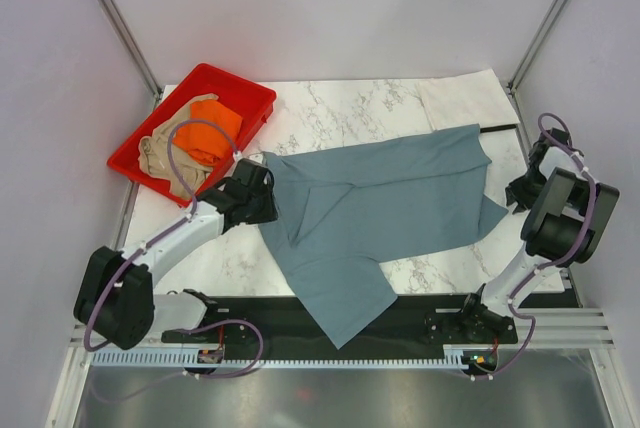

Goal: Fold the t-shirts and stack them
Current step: Fold the tshirt

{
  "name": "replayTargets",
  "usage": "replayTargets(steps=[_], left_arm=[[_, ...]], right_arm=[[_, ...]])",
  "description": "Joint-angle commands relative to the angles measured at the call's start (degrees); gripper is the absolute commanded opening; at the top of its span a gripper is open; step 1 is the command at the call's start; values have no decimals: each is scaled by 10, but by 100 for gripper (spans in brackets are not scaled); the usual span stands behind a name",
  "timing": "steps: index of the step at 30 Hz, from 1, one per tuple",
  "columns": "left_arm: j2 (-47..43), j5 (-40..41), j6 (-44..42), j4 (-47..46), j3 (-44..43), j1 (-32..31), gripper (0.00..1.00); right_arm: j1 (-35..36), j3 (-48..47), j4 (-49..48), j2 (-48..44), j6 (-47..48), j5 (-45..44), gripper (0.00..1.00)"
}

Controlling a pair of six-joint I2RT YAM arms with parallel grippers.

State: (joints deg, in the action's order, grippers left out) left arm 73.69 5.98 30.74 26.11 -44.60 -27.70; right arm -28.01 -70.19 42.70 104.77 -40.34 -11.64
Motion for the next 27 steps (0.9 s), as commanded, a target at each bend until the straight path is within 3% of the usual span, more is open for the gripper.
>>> replayTargets(steps=[1, 7, 9, 23, 26, 27], left_arm=[[-45, 7, 57, -31, 18, 4, 41], [-73, 6, 57, -31, 50, 11, 41], [-72, -13, 81, -32, 50, 11, 47], [-82, -23, 102, -33, 44, 11, 47], [-79, -23, 102, -33, 39, 11, 47], [-76, -23, 102, -33, 39, 11, 47]], right_arm=[[4, 22, 5, -40, -11, -5, 38], [5, 77, -23, -85, -22, -26, 38], [5, 91, -42, -93, -20, -6, 38], [10, 127, -133, -68, -2, -15, 33], [12, 128, -134, -62, -9, -18, 22], [12, 128, -133, -62, -10, -22, 14]])
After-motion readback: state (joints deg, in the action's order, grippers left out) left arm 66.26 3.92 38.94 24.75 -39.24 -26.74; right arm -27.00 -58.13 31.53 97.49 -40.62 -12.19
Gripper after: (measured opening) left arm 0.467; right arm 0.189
